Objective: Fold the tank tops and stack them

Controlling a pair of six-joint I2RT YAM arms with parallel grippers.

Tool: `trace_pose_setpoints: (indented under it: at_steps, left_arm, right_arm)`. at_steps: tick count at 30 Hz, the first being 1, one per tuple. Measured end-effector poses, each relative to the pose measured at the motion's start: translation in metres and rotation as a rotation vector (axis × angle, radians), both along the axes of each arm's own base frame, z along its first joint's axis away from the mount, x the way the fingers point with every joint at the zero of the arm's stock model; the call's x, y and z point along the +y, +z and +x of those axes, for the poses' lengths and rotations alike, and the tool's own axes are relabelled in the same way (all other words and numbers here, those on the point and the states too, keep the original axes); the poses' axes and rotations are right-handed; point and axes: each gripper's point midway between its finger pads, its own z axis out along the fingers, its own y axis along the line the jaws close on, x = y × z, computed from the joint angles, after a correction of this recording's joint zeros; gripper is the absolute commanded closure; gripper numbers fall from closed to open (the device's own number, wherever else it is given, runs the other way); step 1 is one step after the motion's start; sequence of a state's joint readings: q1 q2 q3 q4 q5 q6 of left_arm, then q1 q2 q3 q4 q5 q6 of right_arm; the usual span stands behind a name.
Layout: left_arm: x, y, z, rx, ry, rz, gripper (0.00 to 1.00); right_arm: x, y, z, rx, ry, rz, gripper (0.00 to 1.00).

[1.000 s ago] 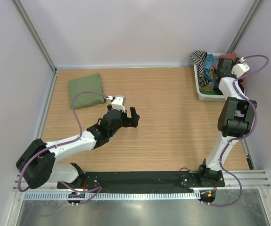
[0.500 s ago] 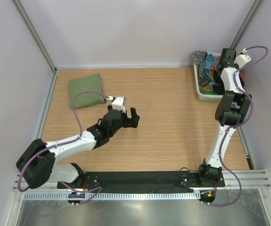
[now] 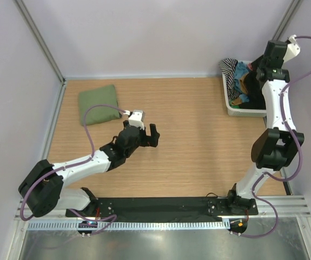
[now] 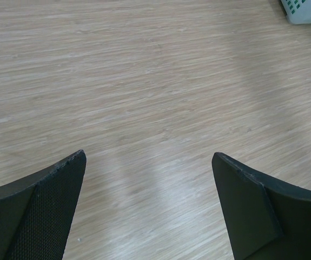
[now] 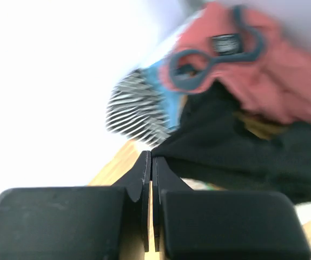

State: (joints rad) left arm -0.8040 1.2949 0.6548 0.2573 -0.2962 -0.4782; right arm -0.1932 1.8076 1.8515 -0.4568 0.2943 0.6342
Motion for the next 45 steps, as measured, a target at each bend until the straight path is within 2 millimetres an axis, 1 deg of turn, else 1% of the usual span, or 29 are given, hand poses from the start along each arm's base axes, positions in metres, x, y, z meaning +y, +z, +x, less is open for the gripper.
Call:
trace_pose_setpoints:
  at_steps: [3,6,9,11,13,14,15,16,19,21,22,24,25,26,27,28,29,30,31,32,34,35,36,38,39,40,41,43,45]
  left_arm:
    - [0.001,0.001,0.001,-0.008,0.001,0.01,0.0]
    - [0.003,0.002,0.003,-0.015,0.011,0.017,0.0]
    - [0.005,0.002,0.004,-0.02,0.021,0.024,0.0]
    - [0.006,0.003,0.005,-0.024,0.028,0.028,0.0]
    - [0.008,0.003,0.006,-0.029,0.042,0.035,0.0]
    - [0.01,0.003,0.007,-0.034,0.049,0.04,0.0]
    - [0.012,0.004,0.008,-0.039,0.058,0.042,0.0]
    - [0.013,0.007,0.009,-0.045,0.065,0.041,0.0]
    - [0.019,0.018,0.009,-0.073,0.092,0.025,0.0]
    - [0.026,0.026,0.009,-0.094,0.121,0.015,0.0]
    - [0.031,0.029,0.009,-0.105,0.139,0.012,0.0]
    - [0.041,0.035,0.009,-0.126,0.182,0.008,0.0]
    - [0.046,0.038,0.009,-0.135,0.203,0.006,0.0]
    - [0.052,0.042,0.008,-0.143,0.224,0.004,0.0]
    - [0.058,0.045,0.008,-0.152,0.247,0.003,0.01]
    - [0.064,0.05,0.007,-0.163,0.273,-0.004,0.0]
    - [0.07,0.053,0.006,-0.174,0.299,-0.01,0.0]
    - [0.076,0.056,0.006,-0.182,0.323,-0.011,0.0]
    - [0.081,0.059,0.005,-0.188,0.343,-0.013,0.0]
    - [0.084,0.06,0.005,-0.192,0.357,-0.011,0.0]
    - [0.086,0.056,0.007,-0.187,0.37,0.005,0.0]
    - [0.085,0.053,0.007,-0.181,0.369,0.014,0.0]
    - [0.083,0.048,0.008,-0.17,0.363,0.029,0.0]
    - [0.076,0.036,0.011,-0.139,0.337,0.065,0.0]
    - [0.07,0.03,0.013,-0.123,0.318,0.081,0.0]
    - [0.065,0.026,0.014,-0.111,0.3,0.092,0.0]
    - [0.058,0.02,0.015,-0.09,0.269,0.109,0.0]
    - [0.045,0.01,0.016,-0.052,0.214,0.132,0.01]
    - [0.03,0.004,0.018,-0.012,0.161,0.147,0.0]
  right_arm:
    - [0.029,0.017,0.0,-0.043,0.127,0.041,0.99]
    - [0.073,0.023,-0.001,-0.036,0.284,0.069,0.99]
    - [0.142,0.032,-0.008,0.003,0.449,0.043,0.99]
    - [0.191,0.051,-0.02,-0.019,0.583,0.038,0.99]
    - [0.224,0.077,-0.038,-0.062,0.701,0.042,0.99]
    - [0.233,0.093,-0.049,-0.089,0.745,0.045,0.99]
    - [0.239,0.118,-0.066,-0.14,0.788,0.043,0.99]
    - [0.239,0.126,-0.071,-0.157,0.795,0.04,0.99]
    - [0.238,0.187,-0.118,-0.309,0.842,0.01,0.99]
    - [0.235,0.215,-0.146,-0.389,0.844,-0.015,0.99]
    - [0.233,0.226,-0.16,-0.426,0.843,-0.027,0.99]
    - [0.232,0.229,-0.179,-0.456,0.849,-0.036,0.88]
    - [0.233,0.222,-0.185,-0.454,0.859,-0.031,0.65]
    - [0.236,0.215,-0.188,-0.461,0.873,-0.024,0.49]
    - [0.237,0.197,-0.188,-0.435,0.885,-0.015,0.41]
    - [0.239,0.168,-0.182,-0.379,0.89,0.003,0.37]
    - [0.239,0.136,-0.174,-0.318,0.888,0.021,0.37]
    - [0.239,0.096,-0.167,-0.234,0.881,0.045,0.37]
    - [0.238,0.064,-0.165,-0.158,0.873,0.069,0.39]
    - [0.237,0.018,-0.159,-0.057,0.857,0.097,0.43]
    - [0.233,-0.071,-0.169,0.163,0.829,0.159,0.53]
    - [0.231,-0.104,-0.181,0.251,0.817,0.182,0.55]
    - [0.229,-0.128,-0.194,0.32,0.807,0.2,0.56]
    - [0.226,-0.148,-0.21,0.381,0.795,0.207,0.56]
    - [0.225,-0.152,-0.217,0.389,0.792,0.204,0.54]
    - [0.225,-0.153,-0.221,0.385,0.792,0.197,0.48]
    - [0.224,-0.152,-0.225,0.373,0.791,0.189,0.45]
    - [0.222,-0.154,-0.232,0.363,0.788,0.172,0.41]
    - [0.219,-0.163,-0.238,0.369,0.776,0.161,0.41]
